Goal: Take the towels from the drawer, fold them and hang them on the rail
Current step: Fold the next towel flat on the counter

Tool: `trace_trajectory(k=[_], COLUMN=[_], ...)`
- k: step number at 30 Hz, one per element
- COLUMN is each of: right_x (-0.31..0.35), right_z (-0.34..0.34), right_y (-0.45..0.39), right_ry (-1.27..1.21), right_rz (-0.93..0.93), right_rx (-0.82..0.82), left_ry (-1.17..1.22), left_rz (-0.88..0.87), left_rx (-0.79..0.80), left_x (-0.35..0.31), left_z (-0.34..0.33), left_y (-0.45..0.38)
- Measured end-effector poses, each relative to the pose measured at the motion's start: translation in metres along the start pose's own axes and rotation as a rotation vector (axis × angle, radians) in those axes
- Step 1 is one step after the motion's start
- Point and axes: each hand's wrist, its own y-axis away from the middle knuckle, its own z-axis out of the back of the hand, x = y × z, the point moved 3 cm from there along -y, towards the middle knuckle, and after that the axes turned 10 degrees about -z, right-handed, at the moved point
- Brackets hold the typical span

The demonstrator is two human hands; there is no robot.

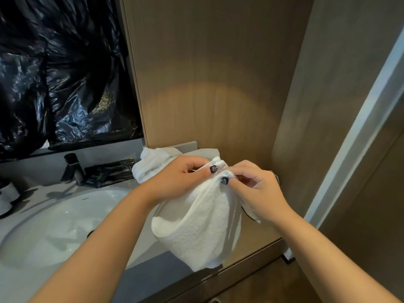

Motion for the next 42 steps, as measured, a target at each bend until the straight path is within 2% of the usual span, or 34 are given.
trace_trajectory(k=[6, 11, 16, 25, 30, 35, 39, 42], right_x=[-0.007, -0.007, -0.007, -0.008, -0.009, -0.012, -0.011, -0.01], right_z=[0.005, 0.002, -0.001, -0.007, -0.013, -0.016, -0.009, -0.001], right_y=[0.005, 0.01, 0.012, 0.015, 0.016, 0.015, 0.011, 0.009], right_ry=[-0.133, -0.187, -0.153, 0.015, -0.023, -0.092, -0.141, -0.14], right_rz=[-0.031, -0.069, -0.101, -0.053, -0.012, -0.042, -0.055, -0.057], right_rx=[-0.143, -0.198, -0.157, -0.147, -0.077, -0.084, -0.193, -0.231], left_ry=[-0.004, -0.037, 0.032, 0.092, 0.201, 0.092, 0.03, -0.06], left_rz=[-0.022, -0.001, -0.01, 0.06, 0.091, 0.111, 0.022, 0.012], left_rx=[0.004, 0.015, -0.088, -0.136, -0.097, -0.026, -0.212, -0.174], left_x=[-0.011, -0.011, -0.012, 0.001, -0.003, -0.007, -0.009, -0.003], left_z=[-0.009, -0.02, -0.023, -0.02, -0.016, -0.012, -0.004, 0.0], left_y=[0.003, 0.006, 0.012, 0.017, 0.018, 0.023, 0.03, 0.041])
